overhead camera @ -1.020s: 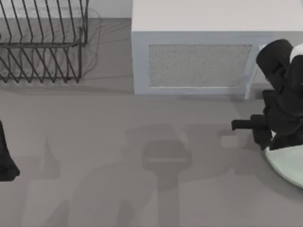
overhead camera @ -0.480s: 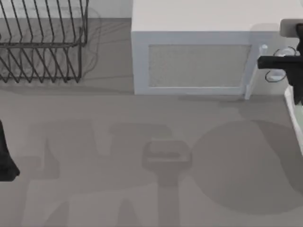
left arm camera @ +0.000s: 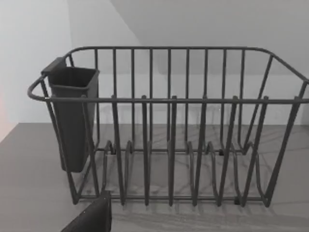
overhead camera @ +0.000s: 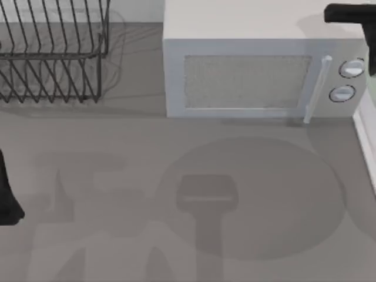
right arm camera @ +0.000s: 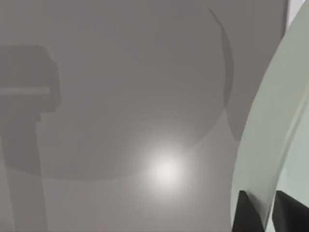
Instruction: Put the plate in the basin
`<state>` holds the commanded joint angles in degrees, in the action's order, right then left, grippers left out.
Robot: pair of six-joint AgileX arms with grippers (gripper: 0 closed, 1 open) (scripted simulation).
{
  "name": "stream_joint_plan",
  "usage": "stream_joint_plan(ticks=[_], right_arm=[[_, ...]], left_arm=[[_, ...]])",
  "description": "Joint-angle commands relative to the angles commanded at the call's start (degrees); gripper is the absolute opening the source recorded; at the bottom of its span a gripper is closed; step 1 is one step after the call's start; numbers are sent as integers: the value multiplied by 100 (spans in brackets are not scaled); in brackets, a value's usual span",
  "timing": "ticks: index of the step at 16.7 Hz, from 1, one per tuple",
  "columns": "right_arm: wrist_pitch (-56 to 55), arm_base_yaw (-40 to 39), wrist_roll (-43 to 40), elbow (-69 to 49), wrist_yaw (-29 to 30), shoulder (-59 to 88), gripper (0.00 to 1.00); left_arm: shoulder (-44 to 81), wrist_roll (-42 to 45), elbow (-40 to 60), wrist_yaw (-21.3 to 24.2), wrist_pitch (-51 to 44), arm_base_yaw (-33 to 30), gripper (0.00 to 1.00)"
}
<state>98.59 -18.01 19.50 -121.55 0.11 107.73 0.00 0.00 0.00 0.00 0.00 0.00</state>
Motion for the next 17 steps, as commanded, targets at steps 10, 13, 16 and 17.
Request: stream_joint_plan(ticks=[10,13,16,17], right_arm=[[-135,580,-101,-665,207,597,0],[-212,1242,-421,-1754,360,1596,0],[-154,1801,-985,-2993,372,2938,0],[-103,1937,-1212,-3346,340,3374,0]], left_arm=[[0,0,0,0,0,0,100],[0,0,0,0,0,0,100],[0,0,0,0,0,0,100],[0,0,0,0,0,0,100]])
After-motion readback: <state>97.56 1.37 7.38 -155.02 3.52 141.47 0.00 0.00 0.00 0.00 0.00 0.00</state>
